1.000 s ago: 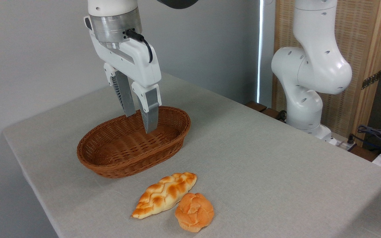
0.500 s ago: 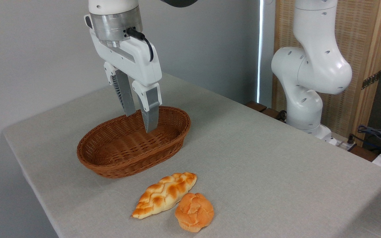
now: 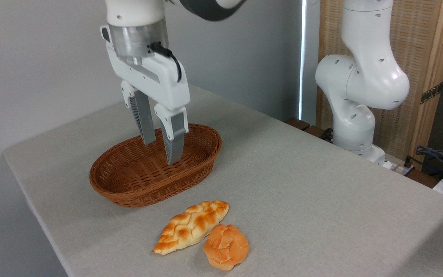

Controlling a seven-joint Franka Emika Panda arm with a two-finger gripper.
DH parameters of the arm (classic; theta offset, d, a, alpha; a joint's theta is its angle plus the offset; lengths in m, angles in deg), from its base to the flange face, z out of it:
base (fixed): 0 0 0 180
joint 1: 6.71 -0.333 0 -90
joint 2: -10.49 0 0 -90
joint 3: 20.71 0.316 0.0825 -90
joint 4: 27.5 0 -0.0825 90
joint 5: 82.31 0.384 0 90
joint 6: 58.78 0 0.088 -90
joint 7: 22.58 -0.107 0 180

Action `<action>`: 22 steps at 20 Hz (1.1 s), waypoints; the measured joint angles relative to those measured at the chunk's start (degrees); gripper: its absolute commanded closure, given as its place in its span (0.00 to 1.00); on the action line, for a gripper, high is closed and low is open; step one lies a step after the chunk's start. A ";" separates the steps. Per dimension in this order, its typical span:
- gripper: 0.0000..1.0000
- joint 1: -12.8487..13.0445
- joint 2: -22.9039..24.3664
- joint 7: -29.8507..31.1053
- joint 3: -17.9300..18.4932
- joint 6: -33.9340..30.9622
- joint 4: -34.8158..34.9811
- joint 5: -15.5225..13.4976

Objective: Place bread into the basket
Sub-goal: 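Move the gripper down over the braided bread loaf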

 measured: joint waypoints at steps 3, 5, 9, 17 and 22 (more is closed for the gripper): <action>0.00 -1.31 2.08 -1.57 0.80 6.53 6.77 0.00; 0.00 -1.71 3.19 -3.22 1.99 9.12 10.94 0.00; 0.00 -1.87 3.96 -4.76 3.69 10.02 15.79 0.00; 0.00 -1.87 3.52 -6.58 3.99 18.35 22.60 0.00; 0.00 -1.83 2.78 -6.71 3.95 19.77 23.44 0.00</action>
